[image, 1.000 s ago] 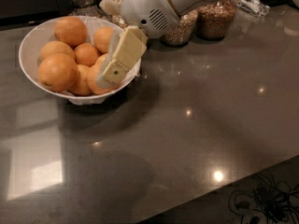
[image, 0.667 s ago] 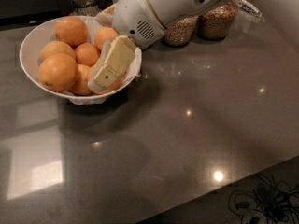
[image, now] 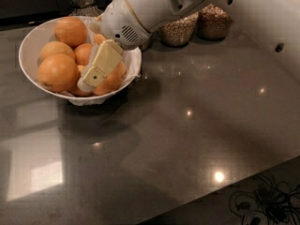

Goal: Pick orange from white bowl

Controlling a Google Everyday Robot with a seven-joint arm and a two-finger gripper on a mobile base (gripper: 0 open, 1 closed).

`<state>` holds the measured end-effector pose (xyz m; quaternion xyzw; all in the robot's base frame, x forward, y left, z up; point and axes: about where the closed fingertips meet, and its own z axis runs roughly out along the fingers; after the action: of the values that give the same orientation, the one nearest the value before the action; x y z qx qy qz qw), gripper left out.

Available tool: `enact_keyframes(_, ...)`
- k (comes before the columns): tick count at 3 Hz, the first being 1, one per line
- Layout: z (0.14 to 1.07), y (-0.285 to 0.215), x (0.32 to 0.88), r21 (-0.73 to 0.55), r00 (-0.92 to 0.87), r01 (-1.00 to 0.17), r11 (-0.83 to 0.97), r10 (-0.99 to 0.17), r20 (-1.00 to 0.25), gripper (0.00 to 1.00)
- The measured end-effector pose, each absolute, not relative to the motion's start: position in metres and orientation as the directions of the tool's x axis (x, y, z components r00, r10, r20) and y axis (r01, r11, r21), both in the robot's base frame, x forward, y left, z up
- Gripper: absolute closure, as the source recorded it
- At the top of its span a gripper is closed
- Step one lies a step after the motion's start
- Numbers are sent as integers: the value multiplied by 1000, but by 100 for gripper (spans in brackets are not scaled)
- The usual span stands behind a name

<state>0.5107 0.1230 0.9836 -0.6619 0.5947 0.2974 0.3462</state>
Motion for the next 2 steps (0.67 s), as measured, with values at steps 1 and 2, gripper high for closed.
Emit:
enact_keyframes(1,979,137,508,-109,131,-991,-73,-536,-834,0)
enact_keyframes(2,975,158,512,-117,144,-990,-84,-530,-836,0)
